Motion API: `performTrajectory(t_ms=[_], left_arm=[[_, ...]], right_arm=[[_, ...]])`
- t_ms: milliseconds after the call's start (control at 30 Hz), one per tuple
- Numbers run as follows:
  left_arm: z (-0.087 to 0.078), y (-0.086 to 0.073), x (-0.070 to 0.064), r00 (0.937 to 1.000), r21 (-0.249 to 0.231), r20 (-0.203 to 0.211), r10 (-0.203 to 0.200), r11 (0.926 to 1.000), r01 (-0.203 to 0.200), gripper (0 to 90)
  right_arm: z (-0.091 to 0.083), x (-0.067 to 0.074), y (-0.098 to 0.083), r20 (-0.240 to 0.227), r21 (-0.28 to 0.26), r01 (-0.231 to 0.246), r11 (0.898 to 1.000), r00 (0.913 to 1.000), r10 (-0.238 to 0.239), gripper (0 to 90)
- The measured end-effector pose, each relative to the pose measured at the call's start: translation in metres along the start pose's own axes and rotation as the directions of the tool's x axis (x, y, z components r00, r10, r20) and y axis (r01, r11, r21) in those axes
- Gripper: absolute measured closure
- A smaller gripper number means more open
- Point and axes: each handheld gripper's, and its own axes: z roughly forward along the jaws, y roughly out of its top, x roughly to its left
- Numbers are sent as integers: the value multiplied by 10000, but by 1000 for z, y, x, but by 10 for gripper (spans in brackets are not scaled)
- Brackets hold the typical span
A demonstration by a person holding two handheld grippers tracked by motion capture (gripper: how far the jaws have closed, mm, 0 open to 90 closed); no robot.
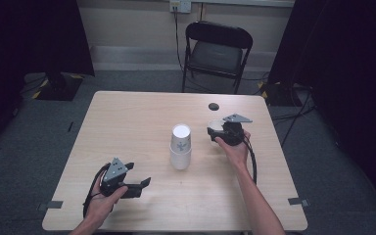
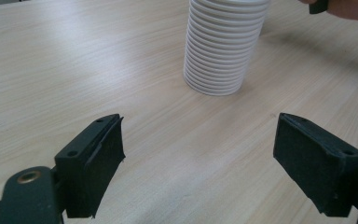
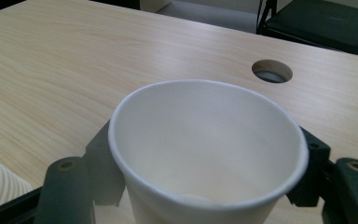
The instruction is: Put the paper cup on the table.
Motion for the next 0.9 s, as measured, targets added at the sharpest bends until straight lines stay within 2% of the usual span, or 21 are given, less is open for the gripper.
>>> performTrajectory(t_ms=[200, 300, 533, 633, 767, 900], left_arm=[[0, 0, -1, 9999, 23, -123, 70, 10000, -70, 157], [1, 0, -1, 9999, 13, -144, 23, 10000, -22, 157], [0, 0, 0, 9999, 20, -144, 87, 10000, -86, 157], [-1, 0, -1, 9999, -25, -102, 93, 10000, -94, 157], [0, 0, -1, 9999, -41, -112, 66, 10000, -67, 157], [-1, 0, -1, 9999, -64, -92, 41, 10000, -41, 157]], right_arm=[[9, -4, -12, 76, 170, -307, 9994, 9995, 306, 298], [8, -3, -14, 40, 82, -294, 9995, 9996, 293, 298], [4, -2, -18, -21, 19, -60, 10000, 10000, 60, 293], [-1, -3, -21, -69, 65, -145, 9999, 9999, 146, 292], [-4, -2, -22, -70, 240, 129, 9996, 9999, -128, 290], [-6, 0, -25, -135, 396, 186, 9990, 9997, -181, 286]])
